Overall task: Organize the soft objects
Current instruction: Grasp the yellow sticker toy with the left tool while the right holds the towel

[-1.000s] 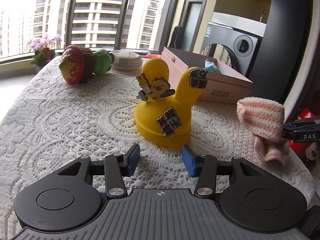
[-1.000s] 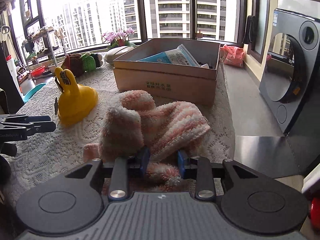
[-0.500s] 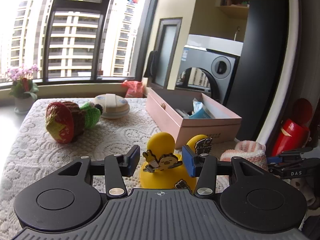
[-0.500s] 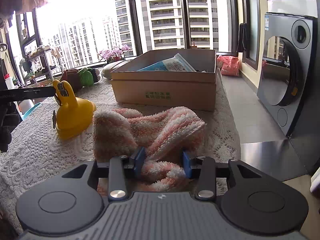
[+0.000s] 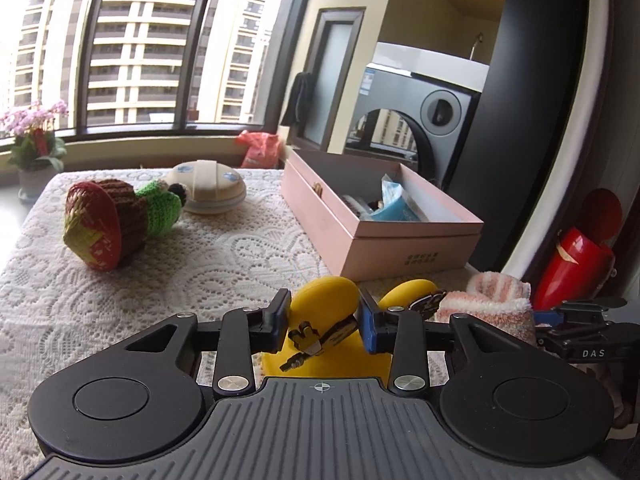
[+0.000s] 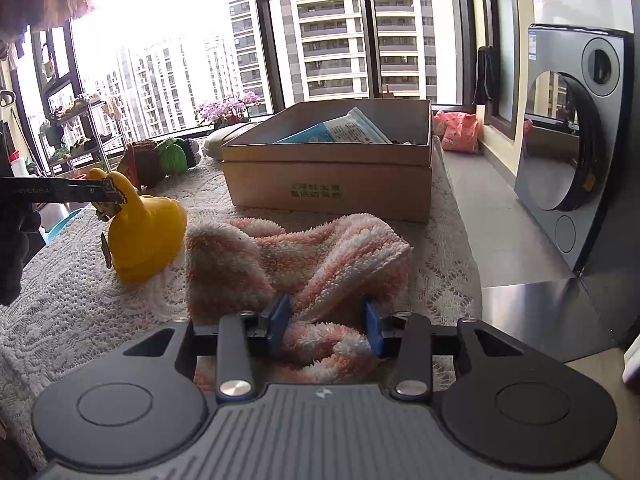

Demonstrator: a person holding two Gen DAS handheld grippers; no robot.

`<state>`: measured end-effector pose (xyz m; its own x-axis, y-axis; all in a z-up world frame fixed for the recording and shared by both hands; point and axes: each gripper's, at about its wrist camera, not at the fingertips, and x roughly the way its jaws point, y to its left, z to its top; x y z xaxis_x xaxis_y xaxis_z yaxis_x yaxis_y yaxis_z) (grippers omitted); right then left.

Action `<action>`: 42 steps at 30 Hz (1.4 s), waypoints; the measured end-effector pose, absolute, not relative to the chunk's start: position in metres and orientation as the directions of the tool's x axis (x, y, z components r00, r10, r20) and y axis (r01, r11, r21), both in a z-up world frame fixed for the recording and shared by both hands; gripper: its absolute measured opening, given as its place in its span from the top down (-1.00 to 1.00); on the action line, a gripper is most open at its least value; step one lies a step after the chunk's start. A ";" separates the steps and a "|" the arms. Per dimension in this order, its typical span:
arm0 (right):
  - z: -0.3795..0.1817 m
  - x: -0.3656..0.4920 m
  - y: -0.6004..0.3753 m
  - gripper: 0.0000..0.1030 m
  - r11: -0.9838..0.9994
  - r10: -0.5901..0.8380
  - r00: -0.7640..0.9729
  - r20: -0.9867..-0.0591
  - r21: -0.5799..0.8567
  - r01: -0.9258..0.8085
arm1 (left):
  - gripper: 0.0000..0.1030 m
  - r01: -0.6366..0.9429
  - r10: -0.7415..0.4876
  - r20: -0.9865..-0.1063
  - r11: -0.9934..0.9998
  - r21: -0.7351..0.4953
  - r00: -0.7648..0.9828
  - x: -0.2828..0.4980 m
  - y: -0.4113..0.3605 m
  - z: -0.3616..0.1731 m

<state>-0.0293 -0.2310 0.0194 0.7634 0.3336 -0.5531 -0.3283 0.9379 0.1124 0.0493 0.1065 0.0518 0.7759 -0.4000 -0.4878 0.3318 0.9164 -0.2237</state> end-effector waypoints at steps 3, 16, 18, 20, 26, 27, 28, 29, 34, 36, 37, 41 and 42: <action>0.019 -0.029 -0.231 0.22 0.938 0.333 0.763 -0.553 0.112 -0.328 | 0.24 0.328 -0.391 -0.487 0.920 -0.212 0.781 0.027 0.102 0.060; 0.019 -0.031 -0.231 0.21 0.938 0.333 0.765 -0.551 0.116 -0.326 | 0.21 0.241 -0.324 -0.476 0.943 -0.229 0.818 0.019 0.100 0.053; 0.020 -0.031 -0.232 0.21 0.937 0.339 0.763 -0.550 0.124 -0.327 | 0.19 0.238 -0.323 -0.471 0.943 -0.232 0.821 0.025 0.100 0.049; 0.022 -0.031 -0.233 0.17 0.936 0.342 0.761 -0.551 0.126 -0.330 | 0.20 0.245 -0.331 -0.459 0.940 -0.237 0.824 0.027 0.099 0.046; 0.050 -0.050 -0.230 -0.87 0.949 0.276 0.842 -0.463 -0.006 -0.314 | 0.24 0.234 -0.326 -0.463 0.941 -0.245 0.824 0.023 0.101 0.050; 0.057 -0.055 -0.229 -0.87 0.944 0.281 0.851 -0.444 -0.030 -0.328 | 0.24 0.235 -0.324 -0.462 0.942 -0.240 0.826 0.021 0.101 0.051; 0.062 -0.059 -0.227 -0.87 0.937 0.296 0.854 -0.428 -0.045 -0.347 | 0.24 0.237 -0.324 -0.460 0.942 -0.237 0.827 0.019 0.100 0.052; 0.066 -0.062 -0.226 -0.92 0.929 0.313 0.854 -0.416 -0.051 -0.366 | 0.24 0.241 -0.325 -0.457 0.942 -0.233 0.828 0.017 0.099 0.052; 0.071 -0.052 -0.208 -0.98 0.891 0.394 0.797 -0.458 -0.022 -0.453 | 0.24 0.257 -0.320 -0.445 0.946 -0.198 0.836 0.009 0.092 0.055; 0.065 -0.045 -0.194 -0.98 0.879 0.390 0.781 -0.488 -0.056 -0.474 | 0.24 0.259 -0.322 -0.441 0.946 -0.197 0.838 0.007 0.091 0.056; 0.061 -0.041 -0.190 -0.98 0.873 0.384 0.774 -0.504 -0.074 -0.482 | 0.24 0.260 -0.322 -0.440 0.945 -0.197 0.838 0.007 0.090 0.057; 0.038 -0.016 -0.180 -0.98 0.852 0.385 0.673 -0.632 -0.036 -0.522 | 0.24 0.265 -0.326 -0.440 0.944 -0.195 0.837 0.002 0.091 0.058; 0.033 -0.011 -0.179 -0.97 0.857 0.371 0.659 -0.655 -0.033 -0.515 | 0.24 0.265 -0.326 -0.442 0.944 -0.195 0.836 0.001 0.091 0.058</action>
<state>-0.0112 -0.1791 0.0333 0.6588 0.3708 -0.6546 -0.5146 0.8568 -0.0325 0.0008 0.0910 0.0579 0.8360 -0.3255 -0.4417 0.2647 0.9444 -0.1951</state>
